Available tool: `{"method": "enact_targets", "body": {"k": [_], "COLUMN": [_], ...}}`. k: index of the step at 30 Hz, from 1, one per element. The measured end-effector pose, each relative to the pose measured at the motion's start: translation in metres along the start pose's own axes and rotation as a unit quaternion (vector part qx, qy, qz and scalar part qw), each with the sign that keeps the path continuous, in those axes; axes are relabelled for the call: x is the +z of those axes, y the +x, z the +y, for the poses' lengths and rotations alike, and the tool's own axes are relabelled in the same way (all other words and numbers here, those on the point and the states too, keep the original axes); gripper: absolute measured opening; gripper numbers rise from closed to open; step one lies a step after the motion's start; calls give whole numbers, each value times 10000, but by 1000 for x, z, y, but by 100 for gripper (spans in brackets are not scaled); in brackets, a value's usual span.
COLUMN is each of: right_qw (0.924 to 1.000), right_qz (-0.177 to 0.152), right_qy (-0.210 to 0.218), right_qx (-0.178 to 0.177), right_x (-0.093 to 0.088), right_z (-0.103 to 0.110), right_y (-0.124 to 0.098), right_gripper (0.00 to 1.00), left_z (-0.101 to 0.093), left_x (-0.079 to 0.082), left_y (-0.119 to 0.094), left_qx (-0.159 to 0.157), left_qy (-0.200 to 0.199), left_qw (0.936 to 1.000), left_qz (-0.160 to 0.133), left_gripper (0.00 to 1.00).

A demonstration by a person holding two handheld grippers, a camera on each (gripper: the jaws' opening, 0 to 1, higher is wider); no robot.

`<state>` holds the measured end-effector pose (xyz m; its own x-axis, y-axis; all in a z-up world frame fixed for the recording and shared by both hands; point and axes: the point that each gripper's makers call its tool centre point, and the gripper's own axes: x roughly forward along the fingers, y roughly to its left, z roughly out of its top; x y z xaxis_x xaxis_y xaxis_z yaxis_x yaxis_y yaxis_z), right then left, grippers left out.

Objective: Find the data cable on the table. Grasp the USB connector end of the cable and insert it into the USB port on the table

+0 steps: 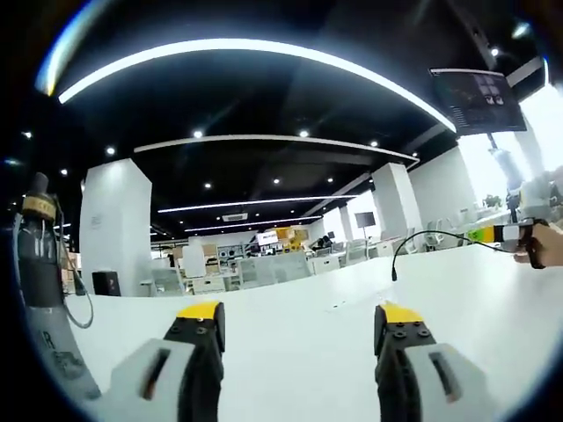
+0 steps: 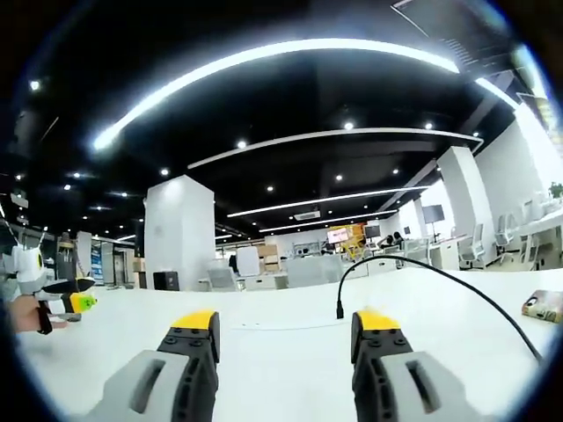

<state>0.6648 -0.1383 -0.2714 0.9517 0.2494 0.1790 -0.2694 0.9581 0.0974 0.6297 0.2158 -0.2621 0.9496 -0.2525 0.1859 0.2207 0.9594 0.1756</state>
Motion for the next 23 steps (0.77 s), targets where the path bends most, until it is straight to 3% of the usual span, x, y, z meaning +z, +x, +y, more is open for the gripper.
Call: {"method": "enact_targets", "body": {"k": [23], "right_qw": [9964], "right_qz": [133], "right_qy": [780], "right_qx": [-299], "right_x": [-10], "right_z": [-21], "right_y": [-3], "right_gripper": [60], "left_z": [-2], "left_x": [-1], "left_y": [0], "left_qx": [-40], "left_qy": [-33], "left_qw": [10000], "left_qz": [34], "left_gripper": [69]}}
